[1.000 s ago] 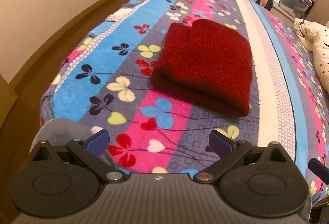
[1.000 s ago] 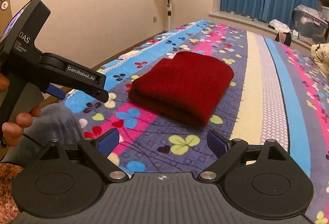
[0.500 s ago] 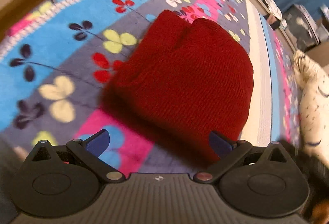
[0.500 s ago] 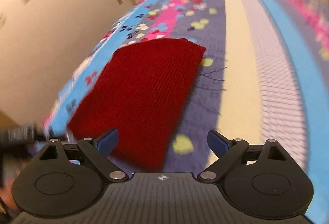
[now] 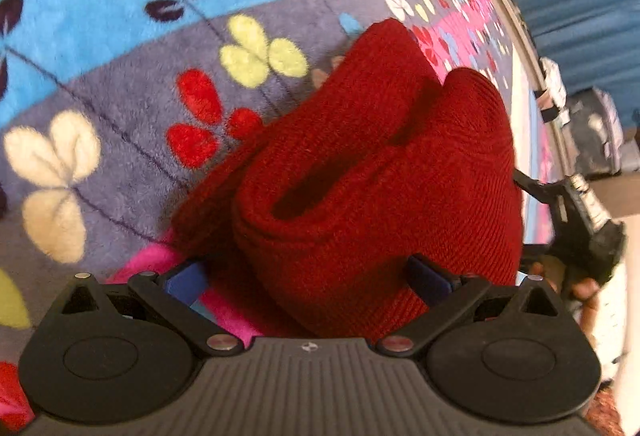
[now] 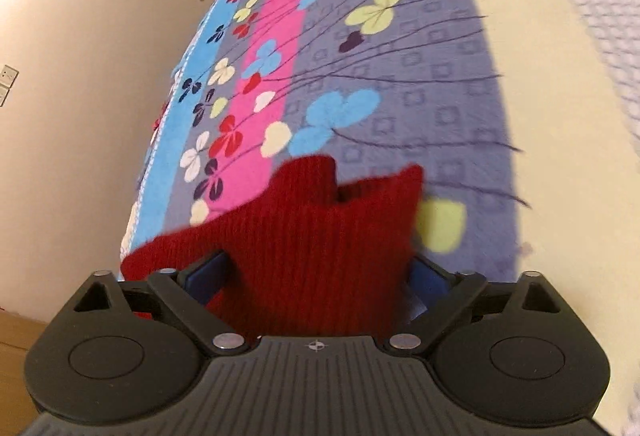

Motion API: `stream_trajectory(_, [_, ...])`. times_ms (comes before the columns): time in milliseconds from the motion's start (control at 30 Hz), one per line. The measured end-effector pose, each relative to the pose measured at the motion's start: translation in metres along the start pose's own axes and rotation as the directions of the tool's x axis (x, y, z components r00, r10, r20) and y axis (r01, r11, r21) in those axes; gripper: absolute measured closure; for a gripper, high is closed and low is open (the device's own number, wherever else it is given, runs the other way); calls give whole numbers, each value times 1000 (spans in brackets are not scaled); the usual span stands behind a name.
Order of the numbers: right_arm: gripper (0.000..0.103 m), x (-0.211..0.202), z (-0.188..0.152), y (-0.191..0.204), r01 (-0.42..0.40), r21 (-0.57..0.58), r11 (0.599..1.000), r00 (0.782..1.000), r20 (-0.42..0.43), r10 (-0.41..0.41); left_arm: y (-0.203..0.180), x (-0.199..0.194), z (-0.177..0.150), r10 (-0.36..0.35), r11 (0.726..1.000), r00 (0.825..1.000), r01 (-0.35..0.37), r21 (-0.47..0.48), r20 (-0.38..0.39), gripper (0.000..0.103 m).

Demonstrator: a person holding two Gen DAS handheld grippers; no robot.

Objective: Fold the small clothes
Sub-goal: 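Grasp the folded sweater sides with both tools, then lift the folded sweater with both tools and square it up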

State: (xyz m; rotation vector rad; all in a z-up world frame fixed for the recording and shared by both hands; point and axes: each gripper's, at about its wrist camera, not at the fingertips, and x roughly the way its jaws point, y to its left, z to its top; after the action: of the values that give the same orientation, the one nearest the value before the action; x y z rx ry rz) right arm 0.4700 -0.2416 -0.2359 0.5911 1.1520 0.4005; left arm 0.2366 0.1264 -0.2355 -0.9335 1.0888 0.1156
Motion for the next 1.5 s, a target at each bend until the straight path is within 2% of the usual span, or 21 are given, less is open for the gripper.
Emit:
stream_trajectory(100, [2, 22, 12, 9, 26, -55, 998, 998, -55, -29, 4, -1, 0, -18, 1000, 1000, 18, -14, 5, 0])
stream_trajectory(167, [9, 28, 15, 15, 33, -96, 995, 998, -46, -38, 1, 4, 1, 3, 1000, 1000, -3, -9, -2, 0])
stream_trajectory(233, [49, 24, 12, 24, 29, -174, 984, 999, -38, -36, 0, 12, 10, 42, 998, 999, -43, -41, -33, 0])
stream_trajectory(300, [59, 12, 9, 29, 52, -235, 971, 998, -22, -59, -7, 16, 21, 89, 991, 995, -93, -99, -42, 0])
stream_trajectory(367, [64, -5, 3, 20, 79, -227, 971, 997, 2, -80, -26, 18, 34, 153, 988, 988, -153, -5, -28, 3])
stream_trajectory(433, [66, -25, -11, -1, 103, -148, 984, 995, 34, -99, -54, 14, 46, 174, 972, 983, -180, 150, 52, 7])
stream_trajectory(533, [67, -68, -60, -40, 118, 33, 993, 981, 151, -121, -106, 37, 82, 166, 903, 986, -155, 400, 7, 8])
stream_trajectory(600, [68, -99, -113, -64, 84, 197, 977, 962, 241, -131, -144, 66, 103, 170, 834, 984, -113, 540, -58, 4])
stream_trajectory(700, [69, -134, -210, -83, -29, 422, 906, 918, 370, -143, -195, 107, 107, 169, 712, 978, -33, 702, -126, 0])
stream_trajectory(767, [68, -140, -266, -81, -105, 477, 872, 885, 446, -137, -215, 121, 98, 177, 652, 976, -21, 758, -126, 0])
stream_trajectory(833, [48, -145, -284, -83, -124, 505, 854, 866, 476, -155, -215, 117, 94, 166, 652, 981, -36, 758, -97, 0])
stream_trajectory(900, [31, -157, -273, -89, -71, 517, 853, 858, 468, -212, -199, 100, 97, 130, 680, 989, -40, 732, -66, 0])
stream_trajectory(967, [31, -170, -251, -89, -27, 447, 894, 843, 491, -220, -179, 79, 103, 94, 724, 994, -32, 689, -53, 0])
stream_trajectory(1033, [28, -181, -225, -83, 8, 329, 944, 836, 516, -187, -168, 58, 106, 21, 745, 999, 15, 667, -45, 0])
stream_trajectory(1133, [22, -176, -177, -72, 0, 200, 980, 873, 478, -98, -178, 52, 104, -44, 726, 998, 58, 685, -38, 0])
stream_trajectory(1233, [21, -143, -134, -61, -4, 128, 992, 923, 382, -45, -194, 74, 96, -7, 719, 999, 36, 694, -45, 0])
stream_trajectory(1267, [22, -130, -124, -58, -3, 115, 993, 934, 354, -39, -196, 86, 94, 21, 724, 999, 9, 690, -35, 5])
stream_trajectory(1300, [47, -116, -118, -56, -1, 104, 995, 943, 332, -33, -195, 92, 91, 40, 732, 999, -28, 681, -2, 42])
stream_trajectory(1333, [78, -103, -113, -52, 3, 90, 996, 952, 304, -31, -194, 95, 90, 46, 739, 999, -46, 672, 18, 66])
stream_trajectory(1367, [78, -98, -111, -45, 20, 75, 997, 951, 307, -42, -192, 92, 89, 56, 755, 998, -69, 652, 41, 79])
stream_trajectory(1500, [83, -105, -99, -11, 42, -42, 998, 924, 381, -23, -170, 48, 92, -52, 785, 992, -29, 618, 114, 83])
